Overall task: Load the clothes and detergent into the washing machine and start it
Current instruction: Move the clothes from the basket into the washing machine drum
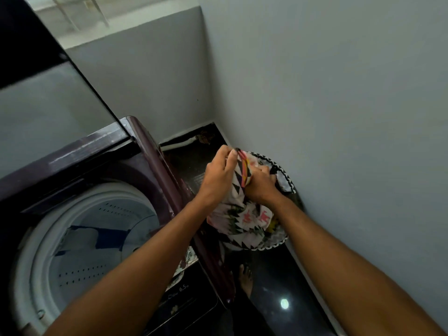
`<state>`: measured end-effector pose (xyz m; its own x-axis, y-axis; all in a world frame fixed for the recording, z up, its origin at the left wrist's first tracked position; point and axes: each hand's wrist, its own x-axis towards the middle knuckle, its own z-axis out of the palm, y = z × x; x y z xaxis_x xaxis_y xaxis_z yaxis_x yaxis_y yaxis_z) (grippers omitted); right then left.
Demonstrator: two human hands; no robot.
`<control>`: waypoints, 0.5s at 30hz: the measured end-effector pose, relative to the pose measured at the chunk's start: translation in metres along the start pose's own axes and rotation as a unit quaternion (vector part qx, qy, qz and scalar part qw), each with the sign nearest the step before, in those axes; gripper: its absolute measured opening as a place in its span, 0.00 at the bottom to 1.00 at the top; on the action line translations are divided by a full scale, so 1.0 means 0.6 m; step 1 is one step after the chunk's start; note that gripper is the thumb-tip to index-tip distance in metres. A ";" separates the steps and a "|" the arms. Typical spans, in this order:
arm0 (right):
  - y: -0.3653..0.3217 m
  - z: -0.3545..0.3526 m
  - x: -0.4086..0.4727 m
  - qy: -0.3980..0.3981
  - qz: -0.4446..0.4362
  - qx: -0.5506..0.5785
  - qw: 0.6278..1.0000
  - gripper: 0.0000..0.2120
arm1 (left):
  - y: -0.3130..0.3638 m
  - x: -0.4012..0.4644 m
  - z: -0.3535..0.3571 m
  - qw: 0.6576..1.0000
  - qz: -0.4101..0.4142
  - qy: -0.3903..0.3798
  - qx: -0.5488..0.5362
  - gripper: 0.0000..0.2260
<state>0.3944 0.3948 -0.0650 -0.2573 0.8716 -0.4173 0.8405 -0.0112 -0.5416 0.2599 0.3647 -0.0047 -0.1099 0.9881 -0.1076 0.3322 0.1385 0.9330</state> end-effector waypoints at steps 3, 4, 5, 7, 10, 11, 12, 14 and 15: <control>-0.052 -0.022 -0.015 0.036 -0.036 0.138 0.989 0.14 | 0.040 0.007 -0.037 0.998 -0.001 0.032 -0.053 0.10; -0.069 -0.029 -0.025 0.052 -0.028 0.193 0.979 0.18 | 0.050 0.008 -0.054 0.997 0.006 0.033 -0.067 0.09; -0.082 -0.032 -0.032 0.066 -0.015 0.247 0.967 0.22 | 0.059 0.005 -0.070 0.997 0.015 0.026 -0.071 0.10; -0.112 -0.038 -0.045 0.082 0.002 0.323 0.943 0.26 | 0.073 -0.006 -0.102 0.998 0.045 0.010 -0.036 0.17; -0.172 -0.052 -0.063 0.078 -0.017 0.362 0.929 0.23 | 0.087 -0.037 -0.145 0.994 0.095 -0.001 0.061 0.28; -0.197 -0.052 -0.069 0.080 -0.041 0.362 0.928 0.18 | 0.088 -0.052 -0.162 0.992 0.101 0.010 0.079 0.30; -0.220 -0.054 -0.076 0.085 -0.063 0.358 0.928 0.11 | 0.090 -0.065 -0.175 0.992 0.096 0.025 0.083 0.31; -0.257 -0.052 -0.084 0.101 -0.094 0.354 0.925 0.08 | 0.100 -0.089 -0.196 0.995 0.069 0.062 0.036 0.27; -0.276 -0.044 -0.090 0.104 -0.101 0.358 0.922 0.09 | 0.107 -0.104 -0.210 0.995 0.056 0.080 0.006 0.25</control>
<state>0.2814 0.3625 0.0667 -0.2154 0.9656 -0.1457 0.2362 -0.0933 -0.9672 0.1699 0.3036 0.1051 -0.2181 0.9744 0.0540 0.3614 0.0292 0.9320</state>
